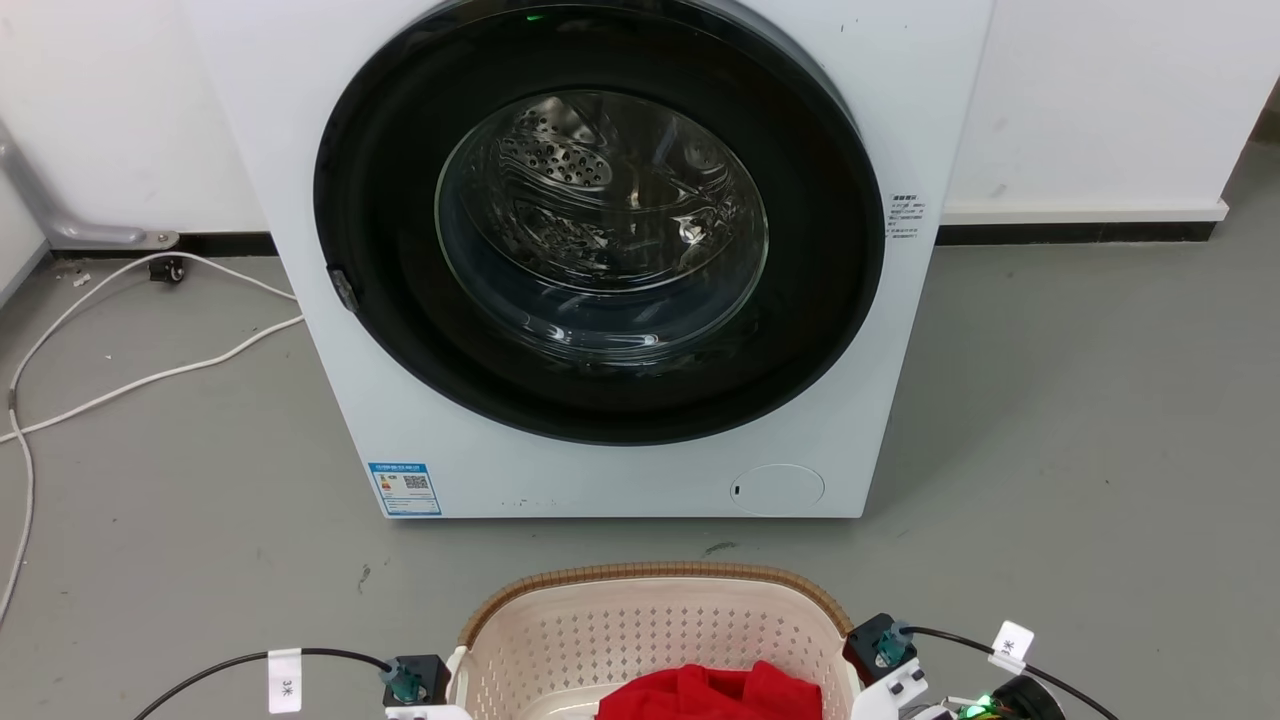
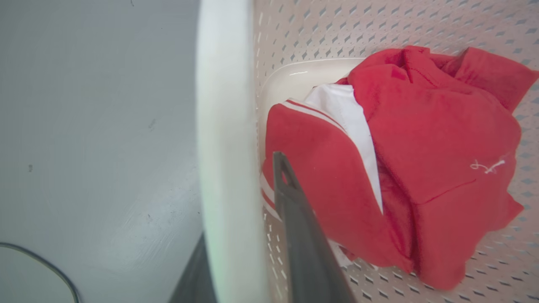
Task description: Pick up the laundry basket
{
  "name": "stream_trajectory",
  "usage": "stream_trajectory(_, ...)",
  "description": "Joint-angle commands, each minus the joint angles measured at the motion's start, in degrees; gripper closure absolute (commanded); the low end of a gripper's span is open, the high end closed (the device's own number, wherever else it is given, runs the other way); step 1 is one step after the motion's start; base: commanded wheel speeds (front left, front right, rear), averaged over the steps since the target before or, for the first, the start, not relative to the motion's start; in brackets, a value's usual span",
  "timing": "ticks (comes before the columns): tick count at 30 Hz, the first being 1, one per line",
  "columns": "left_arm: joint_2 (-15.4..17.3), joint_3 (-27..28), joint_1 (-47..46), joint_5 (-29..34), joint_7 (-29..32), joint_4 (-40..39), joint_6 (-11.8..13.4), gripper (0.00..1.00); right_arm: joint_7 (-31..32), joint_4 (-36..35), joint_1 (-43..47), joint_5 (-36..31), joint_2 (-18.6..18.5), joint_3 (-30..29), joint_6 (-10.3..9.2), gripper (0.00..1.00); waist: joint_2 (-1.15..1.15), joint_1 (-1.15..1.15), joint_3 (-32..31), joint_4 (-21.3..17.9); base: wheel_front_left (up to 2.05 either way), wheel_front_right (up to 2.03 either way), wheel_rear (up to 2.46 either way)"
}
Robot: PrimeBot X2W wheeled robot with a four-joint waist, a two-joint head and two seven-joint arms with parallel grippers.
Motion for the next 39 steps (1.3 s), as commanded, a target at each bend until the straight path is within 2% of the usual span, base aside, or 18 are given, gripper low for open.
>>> stream_trajectory(1, 1.1, -0.5, 0.7, -0.1, -0.3, -0.1, -0.2, 1.00, -0.1, 0.3, 0.4, 0.0, -1.0, 0.3, 0.16, 1.00, -0.01, 0.00, 0.0, 0.0, 0.00, 0.00, 0.00)
stream_trajectory(39, 2.4, -6.8, 0.7, -6.0, 0.1, -0.1, -0.2, 1.00, 0.8, 0.5, 1.2, 3.1, -0.9, 3.3, 0.16, 1.00, -0.01, 0.00, -0.3, 0.2, 0.00, 0.00, 0.00)
